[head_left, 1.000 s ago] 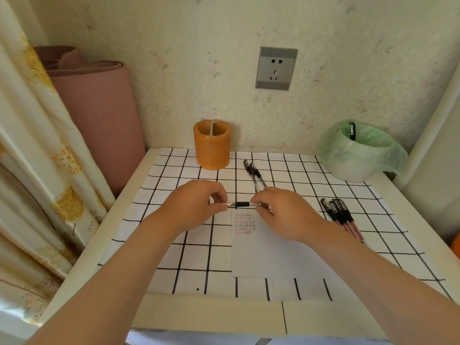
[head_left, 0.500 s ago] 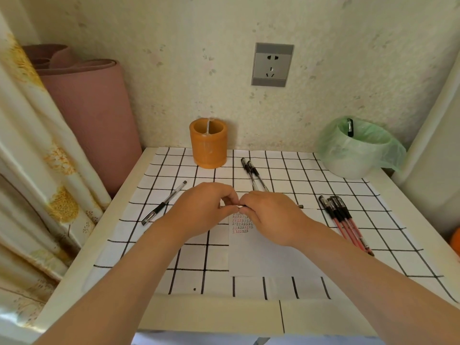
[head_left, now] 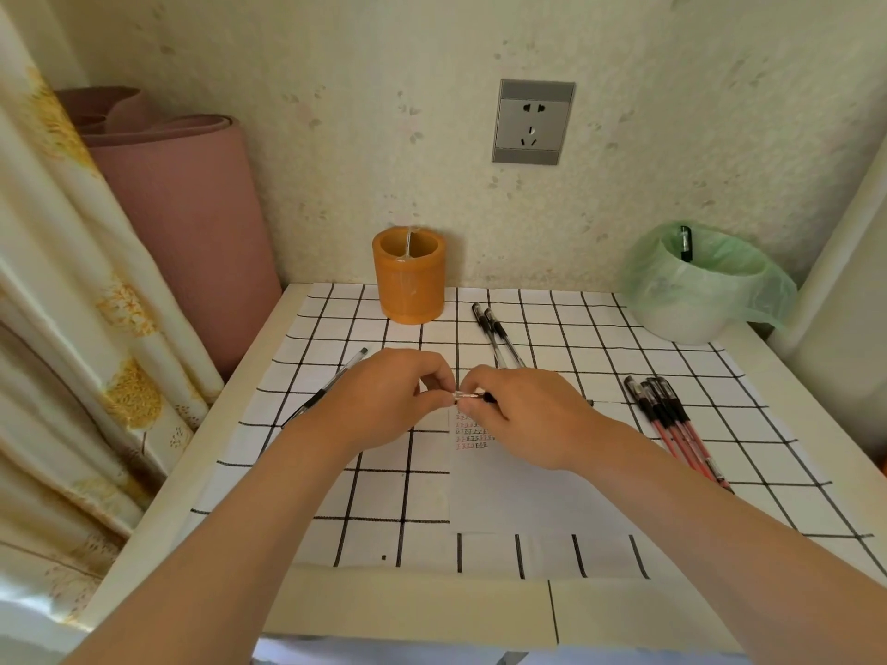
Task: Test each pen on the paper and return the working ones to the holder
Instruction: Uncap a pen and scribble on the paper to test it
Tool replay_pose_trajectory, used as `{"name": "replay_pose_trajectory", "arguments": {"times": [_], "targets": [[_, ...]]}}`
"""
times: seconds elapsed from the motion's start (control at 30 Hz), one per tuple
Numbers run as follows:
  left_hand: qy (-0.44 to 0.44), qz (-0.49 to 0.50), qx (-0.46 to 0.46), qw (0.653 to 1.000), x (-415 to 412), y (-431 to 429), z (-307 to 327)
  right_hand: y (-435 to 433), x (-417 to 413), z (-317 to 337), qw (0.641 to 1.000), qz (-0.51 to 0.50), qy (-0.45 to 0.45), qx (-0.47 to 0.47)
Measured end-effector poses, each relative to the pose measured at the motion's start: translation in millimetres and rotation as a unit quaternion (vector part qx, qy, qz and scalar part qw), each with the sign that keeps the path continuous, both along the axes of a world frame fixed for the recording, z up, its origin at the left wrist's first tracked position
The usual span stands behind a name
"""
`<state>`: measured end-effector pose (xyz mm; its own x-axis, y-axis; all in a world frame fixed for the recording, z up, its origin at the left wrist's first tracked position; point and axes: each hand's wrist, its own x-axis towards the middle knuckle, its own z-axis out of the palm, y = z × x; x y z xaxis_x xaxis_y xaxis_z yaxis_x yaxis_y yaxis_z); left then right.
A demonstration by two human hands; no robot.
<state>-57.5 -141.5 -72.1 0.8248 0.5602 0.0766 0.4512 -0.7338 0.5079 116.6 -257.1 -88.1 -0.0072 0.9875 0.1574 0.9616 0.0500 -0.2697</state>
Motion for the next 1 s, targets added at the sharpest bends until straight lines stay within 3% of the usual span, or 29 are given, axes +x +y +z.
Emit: {"name": "replay_pose_trajectory", "arguments": {"times": [0.13, 0.23, 0.33, 0.4, 0.57, 0.83, 1.0], "targets": [[0.059, 0.020, 0.012, 0.998, -4, 4, -1, -7, 8, 1, 0.991, -0.028, 0.122, -0.050], [0.079, 0.020, -0.007, 0.997, -7, 5, -2, -9, 13, 0, 0.966, -0.065, 0.248, -0.026], [0.113, 0.001, -0.021, 0.993, -8, 2, -1, -6, 13, -1, 0.882, -0.112, 0.456, -0.027], [0.132, -0.006, -0.030, 0.991, -8, 1, -3, -7, 15, 0, 0.838, -0.113, 0.533, -0.045], [0.163, -0.008, -0.044, 0.986, -7, -1, -8, -16, 16, -6, 0.844, -0.084, 0.528, -0.045], [0.164, -0.052, -0.044, 0.984, 1, -13, -5, -17, 6, -22, 0.823, -0.165, 0.543, 0.003], [0.170, -0.061, -0.015, 0.983, 4, -12, -10, -23, 5, -22, 0.849, -0.156, 0.505, 0.006]]}}
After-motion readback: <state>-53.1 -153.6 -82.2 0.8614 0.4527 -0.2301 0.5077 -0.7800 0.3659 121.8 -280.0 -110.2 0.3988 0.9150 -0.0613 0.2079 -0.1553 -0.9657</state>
